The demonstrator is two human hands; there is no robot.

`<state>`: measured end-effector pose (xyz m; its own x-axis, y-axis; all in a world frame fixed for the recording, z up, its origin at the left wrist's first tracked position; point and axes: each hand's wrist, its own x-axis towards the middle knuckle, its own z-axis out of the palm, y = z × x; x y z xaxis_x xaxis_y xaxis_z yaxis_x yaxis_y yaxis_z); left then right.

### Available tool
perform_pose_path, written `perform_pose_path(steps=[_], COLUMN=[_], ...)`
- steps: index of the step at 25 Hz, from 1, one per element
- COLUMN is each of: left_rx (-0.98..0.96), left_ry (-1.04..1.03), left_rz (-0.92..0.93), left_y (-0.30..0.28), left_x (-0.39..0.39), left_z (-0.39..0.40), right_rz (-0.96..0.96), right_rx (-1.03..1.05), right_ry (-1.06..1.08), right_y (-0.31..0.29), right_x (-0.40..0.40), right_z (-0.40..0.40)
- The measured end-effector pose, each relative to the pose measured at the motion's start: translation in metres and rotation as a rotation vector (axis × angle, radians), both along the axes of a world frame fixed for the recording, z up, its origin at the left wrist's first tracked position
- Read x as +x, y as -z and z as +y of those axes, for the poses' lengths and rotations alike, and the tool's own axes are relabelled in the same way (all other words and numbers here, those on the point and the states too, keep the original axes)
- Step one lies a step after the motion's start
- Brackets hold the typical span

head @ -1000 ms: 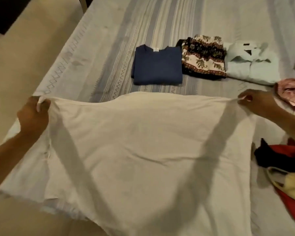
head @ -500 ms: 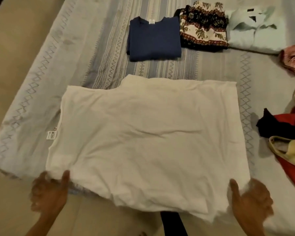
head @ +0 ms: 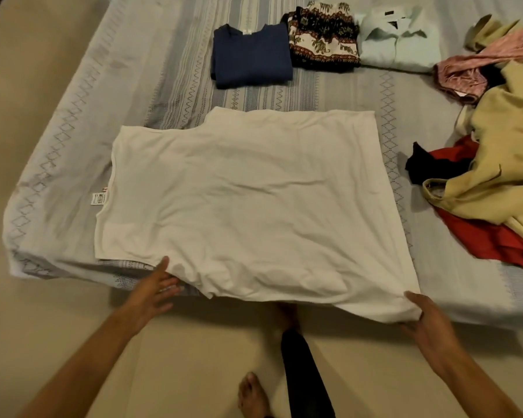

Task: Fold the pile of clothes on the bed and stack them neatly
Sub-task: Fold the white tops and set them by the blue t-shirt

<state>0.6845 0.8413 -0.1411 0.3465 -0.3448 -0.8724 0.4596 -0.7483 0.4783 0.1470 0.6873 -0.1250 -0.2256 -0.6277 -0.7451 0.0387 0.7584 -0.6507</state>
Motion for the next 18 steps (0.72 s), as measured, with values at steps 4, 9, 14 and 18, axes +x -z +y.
perform_pose_path(steps=[4,9,14,18], left_rx=[-0.090,-0.057,0.014,0.021], left_ry=[0.019,-0.116,-0.120,-0.110], left_rz=[0.069,-0.066,-0.160,-0.201], left_y=[0.007,0.024,0.027,0.021], left_x=[-0.077,-0.115,-0.108,-0.103], left_z=[-0.012,0.004,0.039,0.047], right_rz=[-0.152,0.028,0.054,0.134], right_rx=[0.096,0.201,0.270,0.296], right_ry=[-0.093,-0.087,-0.155,-0.229], right_y=[0.001,0.017,0.005,0.000], right_x=[-0.021,-0.057,-0.059,-0.051], right_z=[0.001,0.008,0.007,-0.004])
